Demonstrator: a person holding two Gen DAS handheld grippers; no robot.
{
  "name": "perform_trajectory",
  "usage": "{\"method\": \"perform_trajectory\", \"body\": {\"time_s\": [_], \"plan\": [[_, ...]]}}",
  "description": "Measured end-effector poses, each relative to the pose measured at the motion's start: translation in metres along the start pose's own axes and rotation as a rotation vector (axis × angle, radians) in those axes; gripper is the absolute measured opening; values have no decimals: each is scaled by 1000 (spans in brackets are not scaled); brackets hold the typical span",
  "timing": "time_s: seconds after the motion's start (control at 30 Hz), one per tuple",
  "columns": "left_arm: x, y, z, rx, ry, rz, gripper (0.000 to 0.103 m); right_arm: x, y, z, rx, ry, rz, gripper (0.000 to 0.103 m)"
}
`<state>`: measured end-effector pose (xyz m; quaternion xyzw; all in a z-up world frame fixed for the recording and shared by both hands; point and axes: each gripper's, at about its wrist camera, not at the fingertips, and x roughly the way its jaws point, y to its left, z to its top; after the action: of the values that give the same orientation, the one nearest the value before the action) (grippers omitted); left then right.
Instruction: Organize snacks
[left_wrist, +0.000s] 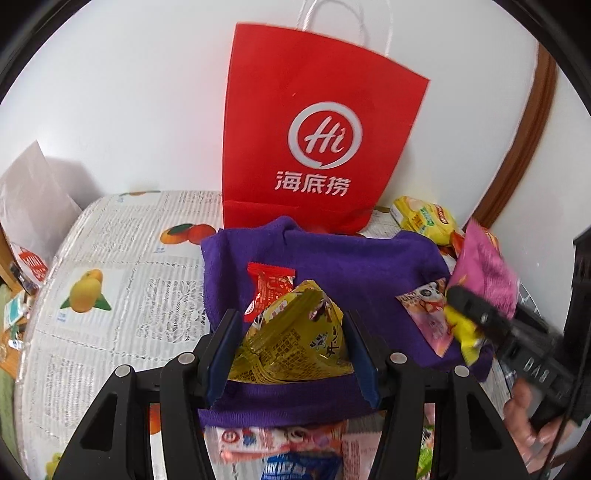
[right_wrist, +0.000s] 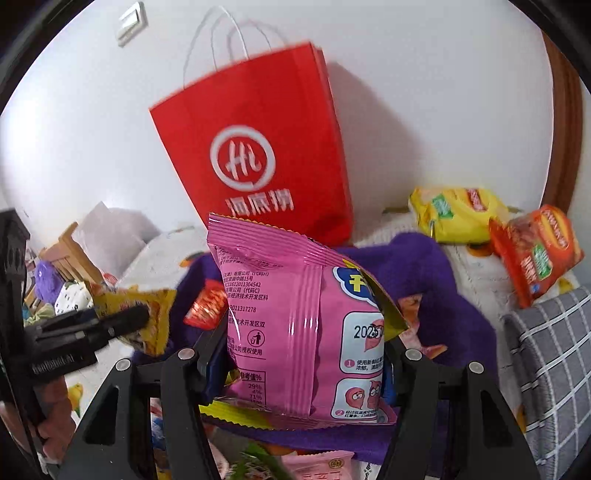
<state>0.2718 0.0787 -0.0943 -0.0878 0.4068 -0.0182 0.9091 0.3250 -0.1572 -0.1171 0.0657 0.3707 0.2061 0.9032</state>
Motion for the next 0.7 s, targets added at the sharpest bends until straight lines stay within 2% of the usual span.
{"method": "perform_trajectory", "body": {"time_s": [0.07,0.23,0.47,0.7], "plan": [[8,3,-2,-13,1,1,54,3,-5,-3,4,13,-7,62],[22,10,-10,-59,22,-16,54,1,-16,-4,46,-18,19,62],[22,11,-15,-55,2,23,54,13,-18,-9,41,5,-2,62],[24,12,-16,-60,11,25,55,27,-6,-14,-29,38,-44,62]]}}
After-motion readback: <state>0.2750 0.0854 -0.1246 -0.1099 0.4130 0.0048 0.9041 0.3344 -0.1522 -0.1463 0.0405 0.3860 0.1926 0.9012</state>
